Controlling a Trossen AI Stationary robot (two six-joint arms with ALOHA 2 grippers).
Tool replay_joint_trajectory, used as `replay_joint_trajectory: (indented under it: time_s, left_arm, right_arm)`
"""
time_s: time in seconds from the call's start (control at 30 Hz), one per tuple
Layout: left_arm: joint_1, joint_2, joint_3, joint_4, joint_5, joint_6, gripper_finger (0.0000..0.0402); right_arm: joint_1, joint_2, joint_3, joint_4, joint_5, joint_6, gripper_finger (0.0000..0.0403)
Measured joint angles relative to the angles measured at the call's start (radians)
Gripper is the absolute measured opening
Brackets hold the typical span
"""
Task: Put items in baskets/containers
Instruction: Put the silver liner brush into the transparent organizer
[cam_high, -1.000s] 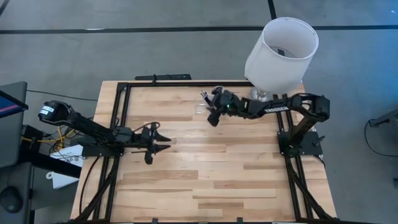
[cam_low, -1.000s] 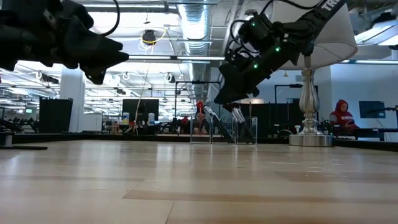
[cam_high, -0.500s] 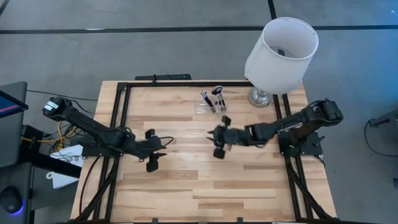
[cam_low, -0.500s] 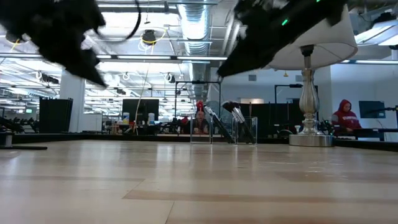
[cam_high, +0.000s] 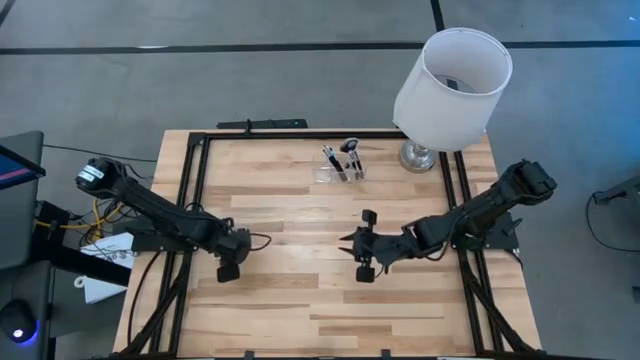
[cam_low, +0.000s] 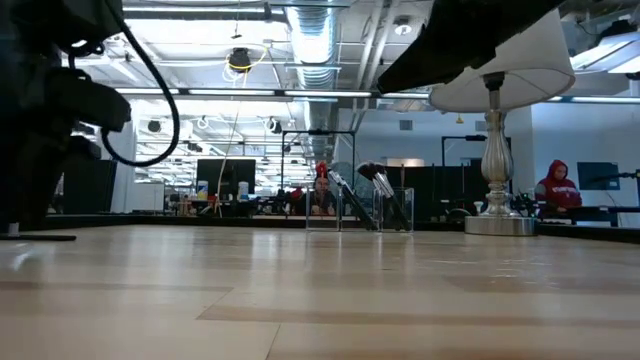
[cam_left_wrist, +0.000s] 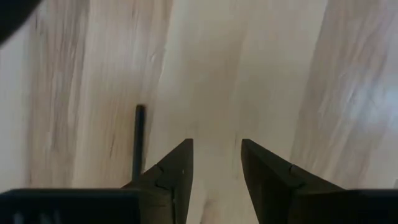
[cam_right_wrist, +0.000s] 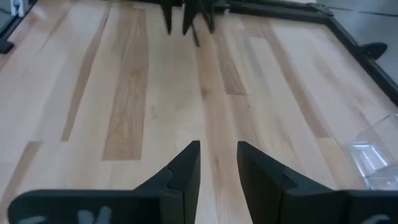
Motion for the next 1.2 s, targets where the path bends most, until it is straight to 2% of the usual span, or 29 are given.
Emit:
replay_joint_trajectory:
  time_s: [0.13, 0.23, 0.37, 0.7, 1.2]
  left_arm:
    - [0.000, -0.024, 0.000, -0.059, 0.007, 0.000, 0.0131]
    - [0.000, -0.048, 0.000, -0.166, 0.005, -0.014, 0.0131]
    - [0.001, -0.071, -0.009, -0.285, -0.037, -0.056, 0.0131]
    - [0.003, -0.074, -0.086, -0.258, -0.088, -0.206, 0.0131]
    - [0.009, -0.078, -0.154, -0.158, -0.104, -0.264, 0.0130]
  right_arm:
    - [0.002, 0.000, 0.000, -0.003, 0.004, 0.044, 0.0095]
    - [0.012, 0.000, 0.000, -0.007, 0.004, 0.074, 0.0095]
    - [0.039, 0.000, 0.000, -0.009, 0.004, 0.102, 0.0095]
    - [0.126, 0.000, 0.000, -0.013, 0.056, 0.182, 0.0095]
    - [0.209, 0.000, 0.000, -0.016, 0.132, 0.243, 0.0095]
